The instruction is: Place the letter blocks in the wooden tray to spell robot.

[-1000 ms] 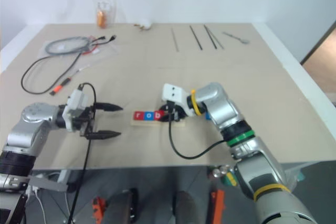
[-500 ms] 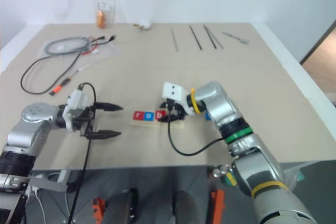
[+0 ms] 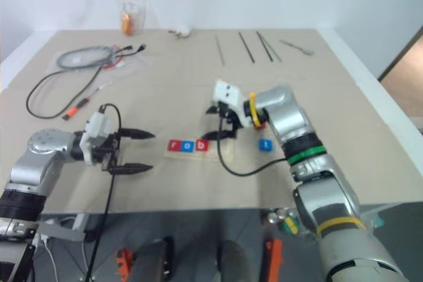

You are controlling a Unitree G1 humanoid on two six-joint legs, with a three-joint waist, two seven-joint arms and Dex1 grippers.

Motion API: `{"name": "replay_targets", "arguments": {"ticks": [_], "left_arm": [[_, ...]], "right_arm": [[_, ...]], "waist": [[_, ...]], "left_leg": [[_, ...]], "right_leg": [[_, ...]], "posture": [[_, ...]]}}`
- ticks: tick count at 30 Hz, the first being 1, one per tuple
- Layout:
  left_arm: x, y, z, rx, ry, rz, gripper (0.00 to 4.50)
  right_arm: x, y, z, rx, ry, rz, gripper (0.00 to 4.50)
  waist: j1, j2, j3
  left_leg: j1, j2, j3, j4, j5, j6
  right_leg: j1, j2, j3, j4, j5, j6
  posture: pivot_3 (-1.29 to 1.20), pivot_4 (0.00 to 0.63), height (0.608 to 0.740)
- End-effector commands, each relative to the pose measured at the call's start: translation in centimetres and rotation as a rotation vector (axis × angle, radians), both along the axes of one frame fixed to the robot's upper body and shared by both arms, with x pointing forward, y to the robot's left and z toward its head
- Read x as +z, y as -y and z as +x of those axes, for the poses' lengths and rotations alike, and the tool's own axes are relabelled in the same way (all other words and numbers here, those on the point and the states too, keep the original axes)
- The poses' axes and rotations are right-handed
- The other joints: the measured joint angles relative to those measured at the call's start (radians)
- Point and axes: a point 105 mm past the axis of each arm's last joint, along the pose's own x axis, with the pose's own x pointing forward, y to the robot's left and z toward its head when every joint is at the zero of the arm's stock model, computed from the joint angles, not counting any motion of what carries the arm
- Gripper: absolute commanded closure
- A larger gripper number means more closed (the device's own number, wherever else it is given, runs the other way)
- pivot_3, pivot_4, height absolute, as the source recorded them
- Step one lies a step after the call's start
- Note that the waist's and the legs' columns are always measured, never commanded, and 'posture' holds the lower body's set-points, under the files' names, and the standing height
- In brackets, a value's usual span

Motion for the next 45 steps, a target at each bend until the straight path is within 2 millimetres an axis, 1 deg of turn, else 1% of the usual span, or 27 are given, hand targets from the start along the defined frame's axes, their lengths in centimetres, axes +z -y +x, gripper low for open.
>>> {"name": "replay_targets", "arguments": {"ticks": [1,2,4,6,7,8,9,10,12,13,14,20,27,32,36,39,45], "left_arm": [[1.0,-0.1,0.2,0.002,0.046,-0.01,0.0],[1.0,-0.1,0.1,0.001,0.046,-0.009,0.0],[0.9,-0.1,0.1,0.0,0.045,-0.008,0.0],[0.9,-0.1,0.1,-0.001,0.045,-0.004,0.0],[0.9,-0.2,0.1,-0.001,0.045,-0.003,0.0],[0.9,-0.2,0.1,-0.002,0.045,-0.002,0.0],[0.9,-0.2,0.1,-0.003,0.045,-0.001,0.0],[0.9,-0.2,0.1,-0.003,0.044,0.0,0.0],[0.8,-0.2,0.1,-0.004,0.044,0.002,0.0],[0.8,-0.2,0.1,-0.004,0.044,0.003,0.0],[0.8,-0.2,0.0,-0.004,0.044,0.004,0.0],[0.7,-0.3,0.0,-0.004,0.043,0.009,0.0],[0.7,-0.3,-0.1,-0.002,0.044,0.01,0.0],[0.7,-0.3,-0.1,0.0,0.044,0.011,0.0],[0.7,-0.3,-0.1,0.0,0.045,0.011,0.0],[0.7,-0.3,0.0,0.002,0.045,0.011,0.0],[0.8,-0.3,0.0,0.003,0.045,0.008,0.0]], "right_arm": [[0.9,0.2,0.2,-0.02,0.036,0.023,0.06],[0.6,0.2,0.1,-0.02,0.036,0.022,0.61],[-0.2,-0.1,-0.5,0.008,0.035,0.023,1.2],[-0.5,-0.4,-1.0,0.022,0.026,0.031,1.94],[-0.5,-0.5,-1.0,0.023,0.025,0.033,2.24],[-0.5,-0.5,-1.1,0.023,0.023,0.036,2.71],[-0.6,-0.6,-1.2,0.026,0.022,0.038,2.9],[-0.7,-0.7,-1.2,0.029,0.021,0.038,3.34],[-1.0,-0.8,-1.2,0.03,0.02,0.031,4.0],[-1.2,-0.8,-1.1,0.026,0.02,0.023,4.4],[-1.4,-0.8,-1.0,0.016,0.022,0.016,4.48],[-2.0,-0.8,-0.4,-0.009,0.031,-0.001,4.48],[-3.4,-0.5,-0.1,-0.02,0.045,-0.051,4.48],[-4.4,-0.7,-0.3,-0.006,0.039,-0.071,4.48],[-4.5,-0.7,-0.4,0.001,0.038,-0.071,4.48],[-5.0,-0.7,-1.0,0.02,0.013,-0.079,4.48],[-4.9,-1.0,-1.9,0.058,-0.005,-0.08,4.48]], "waist": [[0.0,0.0,0.0],[0.0,0.0,0.0],[0.0,0.0,0.0],[0.0,0.0,0.0],[0.0,0.0,0.0],[0.0,0.0,0.0],[0.0,0.0,0.0],[0.0,0.0,0.0],[-0.001,0.0,0.0],[-0.001,0.0,0.0],[-0.001,0.0,0.0],[-0.001,0.0,0.0],[-0.001,0.0,0.0],[-0.001,0.0,0.0],[-0.001,0.0,0.0],[-0.001,0.0,0.0],[-0.002,0.0,0.0]], "left_leg": [[0.0,0.0,0.0,0.0,0.0,0.0],[0.0,0.0,0.0,-0.001,0.0,0.0],[0.0,0.0,0.0,-0.001,0.0,0.0],[0.0,0.0,0.0,-0.001,0.0,0.0],[0.0,0.0,0.0,-0.001,0.0,0.0],[0.0,0.0,0.0,-0.001,0.0,0.0],[0.0,0.0,0.0,-0.001,0.0,0.0],[0.0,0.0,0.0,-0.001,0.0,0.0],[0.0,0.0,0.0,-0.001,0.0,0.0],[0.0,0.0,0.0,-0.001,0.0,0.0],[0.0,0.0,0.0,-0.001,0.0,0.0],[0.0,0.0,0.001,0.0,0.0,0.0],[0.0,0.0,0.001,0.0,0.0,0.0],[0.0,0.0,0.001,0.0,0.0,0.0],[0.0,0.0,0.001,0.0,0.0,0.0],[0.0,0.0,0.001,0.0,0.0,0.0],[0.0,0.0,0.001,0.0,0.0,0.0]], "right_leg": [[0.0,0.0,0.0,0.0,0.0,0.001],[0.0,0.0,0.0,0.0,0.0,0.001],[0.0,0.0,0.0,0.0,0.0,0.001],[0.0,0.0,0.0,0.0,0.0,0.001],[0.0,0.0,0.0,0.0,0.0,0.001],[-0.001,0.0,0.0,0.0,0.0,0.001],[-0.001,0.0,0.0,0.0,0.0,0.001],[-0.001,0.0,0.0,0.0,0.0,0.001],[-0.001,0.0,0.0,0.0,0.0,0.0],[-0.001,0.0,0.0,0.0,0.0,-0.001],[-0.001,0.0,0.0,0.0,-0.001,-0.002],[-0.001,0.0,0.001,0.0,0.0,-0.002],[-0.001,0.0,0.001,0.0,0.0,0.0],[-0.001,0.0,0.001,0.0,0.0,0.0],[-0.001,0.0,0.001,0.0,0.0,0.0],[-0.001,0.0,0.001,0.0,0.0,0.0],[-0.001,0.0,0.001,0.0,0.0,0.0]], "posture": [[0.0,0.15,0.74],[0.0,0.15,0.74],[0.0,0.15,0.74],[0.0,0.15,0.74],[0.0,0.15,0.74],[0.0,0.15,0.74],[0.0,0.15,0.74],[0.0,0.15,0.74],[0.0,0.15,0.74],[0.0,0.15,0.74],[0.0,0.15,0.74],[0.0,0.15,0.74],[0.0,0.15,0.74],[0.0,0.15,0.74],[0.0,0.15,0.74],[0.0,0.15,0.74],[0.0,0.15,0.74]]}}
